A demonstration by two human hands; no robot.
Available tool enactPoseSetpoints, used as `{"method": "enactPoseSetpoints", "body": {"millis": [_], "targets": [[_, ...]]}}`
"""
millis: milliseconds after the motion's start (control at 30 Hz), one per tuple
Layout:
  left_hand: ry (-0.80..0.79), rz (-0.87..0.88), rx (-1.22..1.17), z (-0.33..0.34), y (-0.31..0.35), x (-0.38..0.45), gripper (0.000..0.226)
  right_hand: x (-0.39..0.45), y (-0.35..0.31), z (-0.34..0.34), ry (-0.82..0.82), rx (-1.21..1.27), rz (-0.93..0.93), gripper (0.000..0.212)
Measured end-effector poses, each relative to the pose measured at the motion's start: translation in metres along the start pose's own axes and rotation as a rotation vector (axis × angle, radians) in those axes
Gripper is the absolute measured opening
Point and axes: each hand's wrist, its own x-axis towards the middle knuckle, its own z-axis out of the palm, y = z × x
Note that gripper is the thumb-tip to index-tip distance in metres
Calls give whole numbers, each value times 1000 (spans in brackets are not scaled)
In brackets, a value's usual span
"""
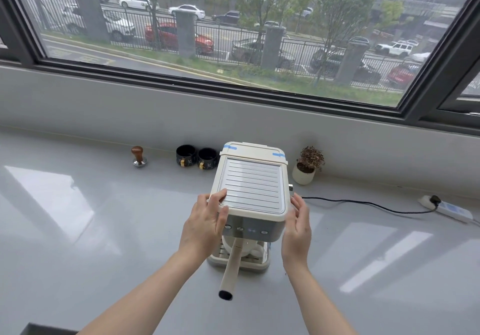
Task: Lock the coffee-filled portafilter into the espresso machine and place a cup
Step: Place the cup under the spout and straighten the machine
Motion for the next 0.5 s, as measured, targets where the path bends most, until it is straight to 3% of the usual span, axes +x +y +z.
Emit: {"method": "enactPoseSetpoints", "body": {"millis": [200, 267, 400, 500], "targets": [[-55, 41, -3, -9, -3, 2, 61, -15, 10, 8, -134, -293, -334, 59], [-93, 88, 51, -12, -6, 4, 62, -14, 16, 8, -123, -324, -376, 66], [-173, 139, 151, -15, -13, 8, 89, -10, 22, 10, -100, -364, -412, 71], [-175, 154, 207, -14, -15, 9, 97, -10, 24, 10, -105, -363, -419, 75]]}}
